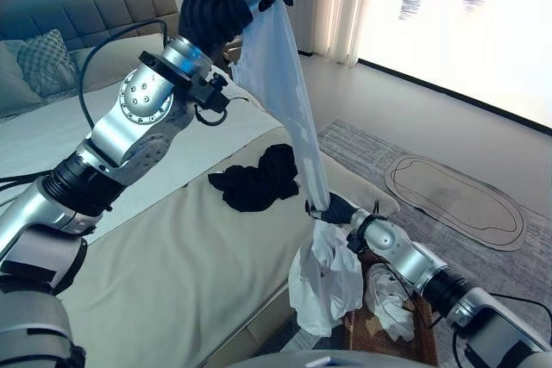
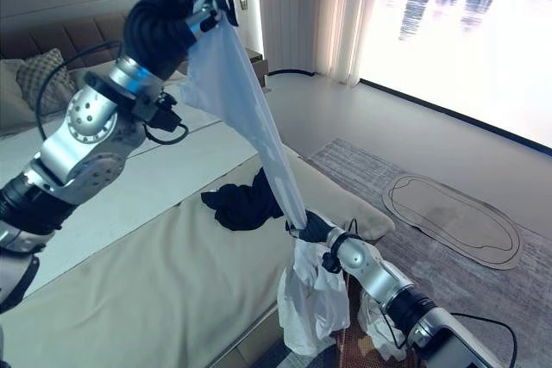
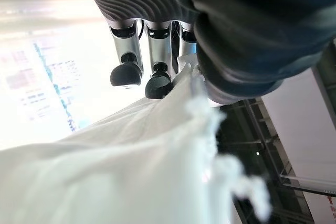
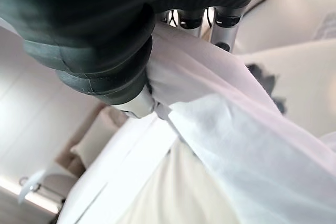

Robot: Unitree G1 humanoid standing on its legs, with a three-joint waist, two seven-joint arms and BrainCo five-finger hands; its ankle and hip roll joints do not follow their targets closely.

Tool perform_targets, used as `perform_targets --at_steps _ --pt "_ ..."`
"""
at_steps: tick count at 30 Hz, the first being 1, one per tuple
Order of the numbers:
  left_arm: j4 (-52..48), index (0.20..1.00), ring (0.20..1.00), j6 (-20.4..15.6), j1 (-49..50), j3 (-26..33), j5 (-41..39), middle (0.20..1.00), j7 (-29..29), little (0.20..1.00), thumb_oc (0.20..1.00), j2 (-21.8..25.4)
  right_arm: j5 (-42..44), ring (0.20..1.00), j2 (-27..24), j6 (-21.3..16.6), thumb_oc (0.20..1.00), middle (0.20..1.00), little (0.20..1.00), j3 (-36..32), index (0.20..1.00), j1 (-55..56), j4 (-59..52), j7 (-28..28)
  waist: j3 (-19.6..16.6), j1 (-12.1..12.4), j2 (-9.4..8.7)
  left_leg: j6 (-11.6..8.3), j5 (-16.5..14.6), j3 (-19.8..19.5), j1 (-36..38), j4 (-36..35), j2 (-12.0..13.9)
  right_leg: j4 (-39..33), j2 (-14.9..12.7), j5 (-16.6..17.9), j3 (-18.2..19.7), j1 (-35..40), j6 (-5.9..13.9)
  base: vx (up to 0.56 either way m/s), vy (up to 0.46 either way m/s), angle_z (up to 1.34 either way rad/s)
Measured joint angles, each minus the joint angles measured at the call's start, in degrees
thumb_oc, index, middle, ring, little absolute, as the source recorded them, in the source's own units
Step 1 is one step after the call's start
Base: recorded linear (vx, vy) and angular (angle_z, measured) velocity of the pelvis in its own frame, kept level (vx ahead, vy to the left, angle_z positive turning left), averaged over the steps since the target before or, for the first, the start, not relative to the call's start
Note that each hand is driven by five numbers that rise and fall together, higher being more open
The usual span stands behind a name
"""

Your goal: Pick up clothes into the bucket

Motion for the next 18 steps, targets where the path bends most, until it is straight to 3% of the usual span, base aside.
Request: perform_targets --at_steps 5,11,13,15,18 --pt "0.27 0.2 0.2 -0.48 0.0 2.25 0.0 0.2 0.61 0.2 0.2 3.03 0.07 0.2 -3.25 0.34 0.2 0.2 0.2 -2.88 0.2 -0.09 -5.52 -0.69 -0.38 -0.05 -0.96 -0.01 -0.01 0.06 -0.08 0.0 0.22 -0.28 0.26 0.01 0.13 0.02 -0.01 0.0 0.0 0.0" --pt "0.06 0.2 0.2 -1.89 2.1 7.74 0.23 0.2 1.24 0.2 0.2 6.25 0.59 0.2 -14.6 0.23 0.2 0.2 0.2 -8.24 0.2 -4.75 -12.16 -3.39 -0.34 0.0 -2.37 -0.16 -0.12 0.12 -0.05 -0.01 0.25 -0.27 0.51 0.01 0.22 0.04 -0.02 0.0 0.0 0.0" --pt "-0.57 0.2 0.2 -2.4 6.33 11.5 0.64 0.2 1.16 0.2 0.2 6.53 0.58 0.2 -21.9 0.0 0.2 0.2 0.2 -8.21 0.2 -8.8 -13.39 -3.83 -0.25 0.09 -2.94 -0.3 -0.23 0.14 -0.12 -0.03 0.32 -0.28 0.61 0.01 0.24 0.0 -0.02 0.0 0.0 0.0" --pt "-1.48 0.2 0.2 -2.47 14.57 17.24 1.49 0.2 1.07 0.2 0.2 7.44 0.29 0.2 -33.04 -0.68 0.2 0.2 0.2 -9.94 0.2 -13.21 -15.08 -5.29 0.01 0.05 -4.05 -0.35 -0.27 0.23 0.02 -0.04 0.46 -0.29 0.7 0.01 0.32 0.05 -0.01 0.0 0.0 0.0" --pt "-0.62 0.2 0.2 -2.15 20.78 20.86 2.2 0.2 1.14 0.2 0.2 8.86 -1.92 0.2 -40.01 -1.44 0.2 0.2 0.2 -11.26 0.2 -18.97 -15.15 -8.04 0.72 0.1 -6.18 -0.42 -0.32 0.33 0.03 -0.02 0.87 -0.31 0.94 0.01 0.48 0.02 -0.02 0.01 0.002 -0.02"
